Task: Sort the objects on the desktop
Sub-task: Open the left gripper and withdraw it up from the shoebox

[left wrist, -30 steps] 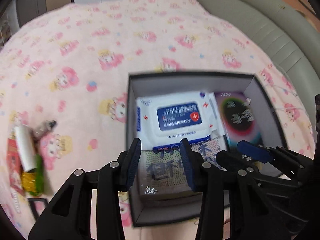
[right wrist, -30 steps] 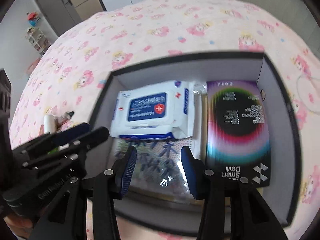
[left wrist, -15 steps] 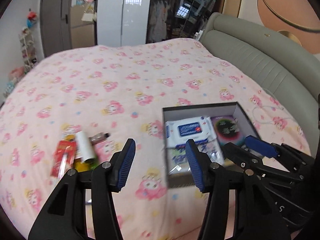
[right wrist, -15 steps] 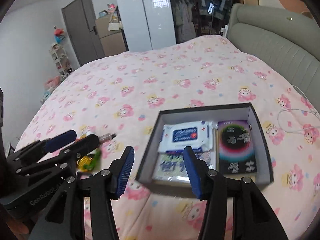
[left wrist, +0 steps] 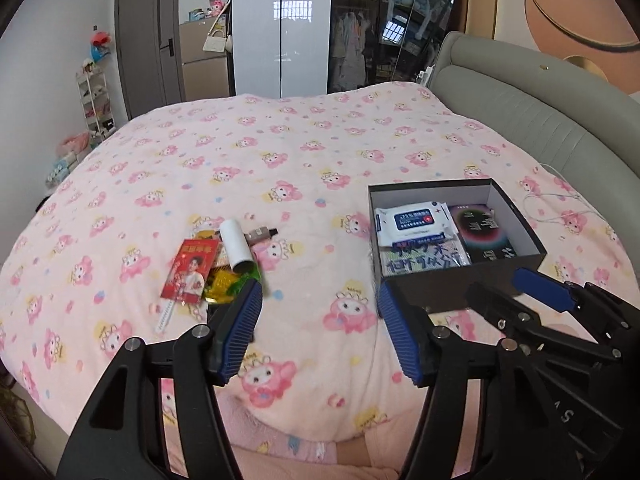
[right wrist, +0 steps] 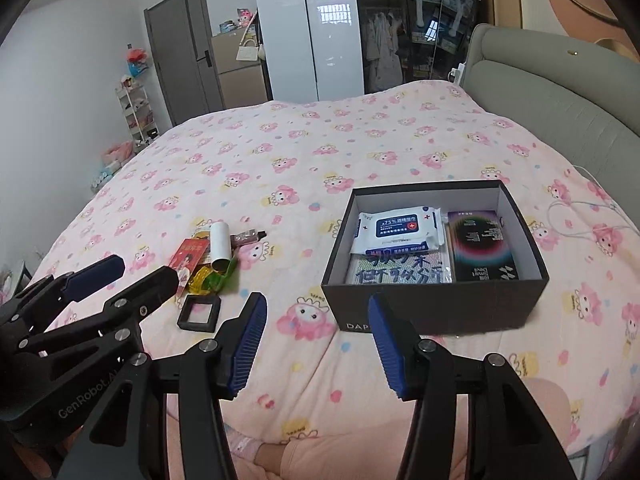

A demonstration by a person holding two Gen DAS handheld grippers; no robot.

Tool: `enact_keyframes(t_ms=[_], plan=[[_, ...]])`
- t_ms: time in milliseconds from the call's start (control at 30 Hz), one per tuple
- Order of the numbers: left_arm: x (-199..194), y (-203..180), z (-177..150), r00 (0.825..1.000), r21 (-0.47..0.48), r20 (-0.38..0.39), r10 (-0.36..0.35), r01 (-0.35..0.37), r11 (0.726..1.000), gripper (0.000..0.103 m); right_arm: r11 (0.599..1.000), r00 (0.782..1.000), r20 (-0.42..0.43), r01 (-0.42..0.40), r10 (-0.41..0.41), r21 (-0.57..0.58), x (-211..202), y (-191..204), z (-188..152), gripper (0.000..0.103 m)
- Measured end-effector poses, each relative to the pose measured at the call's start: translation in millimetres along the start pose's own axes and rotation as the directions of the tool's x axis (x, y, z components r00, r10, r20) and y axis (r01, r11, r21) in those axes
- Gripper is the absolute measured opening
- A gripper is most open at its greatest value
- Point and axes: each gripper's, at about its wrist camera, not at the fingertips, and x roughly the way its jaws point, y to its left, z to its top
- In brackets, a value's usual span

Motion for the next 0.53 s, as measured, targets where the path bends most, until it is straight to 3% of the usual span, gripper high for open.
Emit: enact_keyframes(t_ms=[67,200,533], plan=[[-6,1,-5,1.0,-0.005,0.008,0.011,-0.011,1.0,0.075,1.0,1.0,0.009,0.009,-0.009,-0.009,-6,0,-5,0.049],[-16,3,-12,0.999,-0.037,0.013,-0.04,0.041,0.998,0.085,1.0,1.0,0.017,0.009,-0.009,0.002,-15,-4,-9,0.05],[-17,0,-19,0.998,-0.039,0.028,-0.064,0.065,0.997,0.093,0.999,0.999,0.022,0.029,-0.03,0.025,-16,-11,-18,0.054]])
